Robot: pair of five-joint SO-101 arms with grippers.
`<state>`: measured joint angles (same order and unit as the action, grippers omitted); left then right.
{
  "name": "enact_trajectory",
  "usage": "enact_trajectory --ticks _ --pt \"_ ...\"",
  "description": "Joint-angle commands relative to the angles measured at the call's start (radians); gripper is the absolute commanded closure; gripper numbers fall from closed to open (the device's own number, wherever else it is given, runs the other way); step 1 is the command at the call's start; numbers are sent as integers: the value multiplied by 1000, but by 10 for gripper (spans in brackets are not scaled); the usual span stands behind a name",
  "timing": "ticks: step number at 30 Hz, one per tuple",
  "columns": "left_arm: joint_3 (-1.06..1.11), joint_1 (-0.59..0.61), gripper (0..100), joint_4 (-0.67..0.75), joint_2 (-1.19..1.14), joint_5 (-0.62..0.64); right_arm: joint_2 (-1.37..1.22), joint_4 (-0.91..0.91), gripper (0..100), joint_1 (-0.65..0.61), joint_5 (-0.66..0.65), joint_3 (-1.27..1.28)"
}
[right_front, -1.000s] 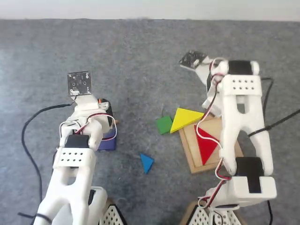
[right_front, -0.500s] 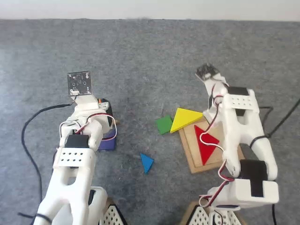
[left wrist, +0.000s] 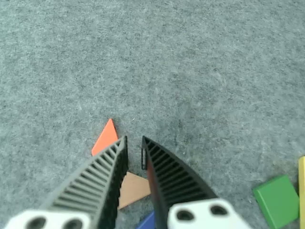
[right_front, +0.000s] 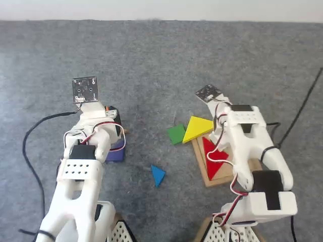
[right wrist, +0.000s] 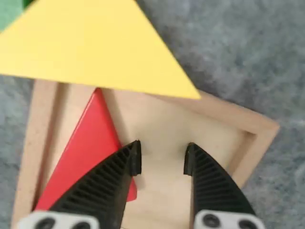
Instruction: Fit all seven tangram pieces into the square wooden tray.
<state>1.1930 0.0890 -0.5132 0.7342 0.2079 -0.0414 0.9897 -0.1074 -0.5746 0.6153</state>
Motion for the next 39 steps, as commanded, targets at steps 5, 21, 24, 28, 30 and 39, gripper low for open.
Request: enact_trajectory --ticks 5,21,24,28,30,39 --pt "-7 -3 953 28 -2 -12 1 -2 857 -162 150 18" --pt "-7 -6 953 28 0 -14 361 8 857 -183 282 -17" --pt "-7 -8 953 28 -2 -14 328 -73 857 -183 377 -38" --pt "-7 -5 953 28 -2 -14 196 -176 857 -213 443 -117" --pt "-7 -3 953 28 -2 -14 93 -185 857 -229 446 -195" --pt "-7 -3 953 28 -2 -14 -334 -50 857 -260 440 -557"
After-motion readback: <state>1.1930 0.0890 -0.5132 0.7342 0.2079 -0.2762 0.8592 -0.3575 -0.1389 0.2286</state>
